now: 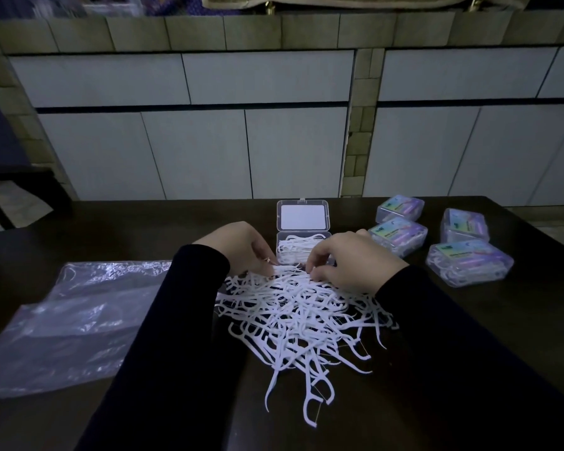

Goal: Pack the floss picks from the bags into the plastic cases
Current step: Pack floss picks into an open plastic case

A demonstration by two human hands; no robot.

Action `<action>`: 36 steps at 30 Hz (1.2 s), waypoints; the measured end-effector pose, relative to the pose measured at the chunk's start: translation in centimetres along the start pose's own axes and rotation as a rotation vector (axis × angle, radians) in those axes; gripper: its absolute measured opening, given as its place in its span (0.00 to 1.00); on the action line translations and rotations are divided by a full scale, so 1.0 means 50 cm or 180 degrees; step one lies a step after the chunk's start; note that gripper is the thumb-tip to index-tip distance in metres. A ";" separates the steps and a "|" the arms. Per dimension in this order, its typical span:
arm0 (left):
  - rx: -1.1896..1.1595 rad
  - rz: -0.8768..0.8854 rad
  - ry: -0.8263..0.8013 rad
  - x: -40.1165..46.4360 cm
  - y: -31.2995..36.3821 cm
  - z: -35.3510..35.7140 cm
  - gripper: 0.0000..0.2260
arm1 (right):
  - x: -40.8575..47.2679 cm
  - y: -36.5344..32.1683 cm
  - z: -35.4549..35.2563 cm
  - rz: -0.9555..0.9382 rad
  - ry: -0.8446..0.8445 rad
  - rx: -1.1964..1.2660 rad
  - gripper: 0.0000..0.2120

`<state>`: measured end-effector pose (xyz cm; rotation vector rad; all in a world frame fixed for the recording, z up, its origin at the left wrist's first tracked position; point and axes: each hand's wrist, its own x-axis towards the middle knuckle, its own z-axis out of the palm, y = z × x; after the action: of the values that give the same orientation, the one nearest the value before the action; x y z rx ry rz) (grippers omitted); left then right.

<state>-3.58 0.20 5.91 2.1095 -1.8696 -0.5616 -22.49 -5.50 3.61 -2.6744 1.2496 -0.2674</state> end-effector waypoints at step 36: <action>-0.2297 0.0314 0.2538 0.031 0.000 0.011 0.07 | 0.053 0.016 0.008 0.0086 0.1430 -0.0344 0.13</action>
<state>-3.67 -1.29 5.26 1.4299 -1.0815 -0.2422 -21.31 -8.00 3.26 -2.7793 1.4493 -0.8585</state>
